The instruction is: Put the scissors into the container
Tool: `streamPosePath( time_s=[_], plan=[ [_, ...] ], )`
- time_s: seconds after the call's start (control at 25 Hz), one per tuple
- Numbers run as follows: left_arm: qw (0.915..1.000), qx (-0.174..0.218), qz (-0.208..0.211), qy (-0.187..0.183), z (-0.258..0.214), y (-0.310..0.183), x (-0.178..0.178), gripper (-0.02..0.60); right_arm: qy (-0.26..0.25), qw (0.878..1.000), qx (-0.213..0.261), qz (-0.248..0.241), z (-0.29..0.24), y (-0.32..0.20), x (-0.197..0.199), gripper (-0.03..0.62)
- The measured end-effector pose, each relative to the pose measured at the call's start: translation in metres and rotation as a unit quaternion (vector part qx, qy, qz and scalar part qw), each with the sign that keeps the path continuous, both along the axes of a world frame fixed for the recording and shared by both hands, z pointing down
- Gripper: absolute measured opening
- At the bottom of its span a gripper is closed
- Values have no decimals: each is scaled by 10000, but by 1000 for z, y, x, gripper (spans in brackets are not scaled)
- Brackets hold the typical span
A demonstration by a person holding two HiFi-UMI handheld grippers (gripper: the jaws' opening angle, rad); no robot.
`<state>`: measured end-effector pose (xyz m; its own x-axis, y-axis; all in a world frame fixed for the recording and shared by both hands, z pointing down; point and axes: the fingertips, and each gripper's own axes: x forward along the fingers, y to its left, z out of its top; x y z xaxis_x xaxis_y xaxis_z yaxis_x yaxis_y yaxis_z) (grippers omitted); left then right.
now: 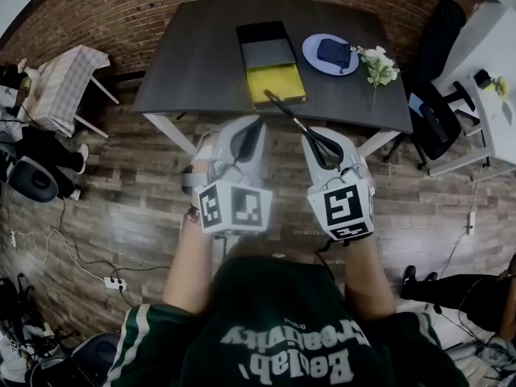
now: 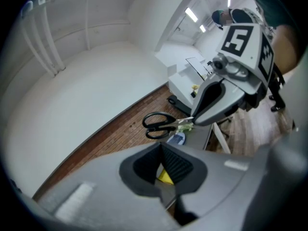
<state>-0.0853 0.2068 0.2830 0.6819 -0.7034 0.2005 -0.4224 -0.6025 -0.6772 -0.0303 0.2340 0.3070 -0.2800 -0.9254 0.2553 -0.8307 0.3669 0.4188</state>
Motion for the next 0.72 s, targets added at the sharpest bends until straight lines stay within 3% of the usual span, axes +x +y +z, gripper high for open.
streamPosePath(
  time_s=[0.72],
  plan=[
    [9998, -75, 139, -108, 0, -63, 30, 3, -33, 9999, -71, 141, -4, -57, 28, 21]
  ],
)
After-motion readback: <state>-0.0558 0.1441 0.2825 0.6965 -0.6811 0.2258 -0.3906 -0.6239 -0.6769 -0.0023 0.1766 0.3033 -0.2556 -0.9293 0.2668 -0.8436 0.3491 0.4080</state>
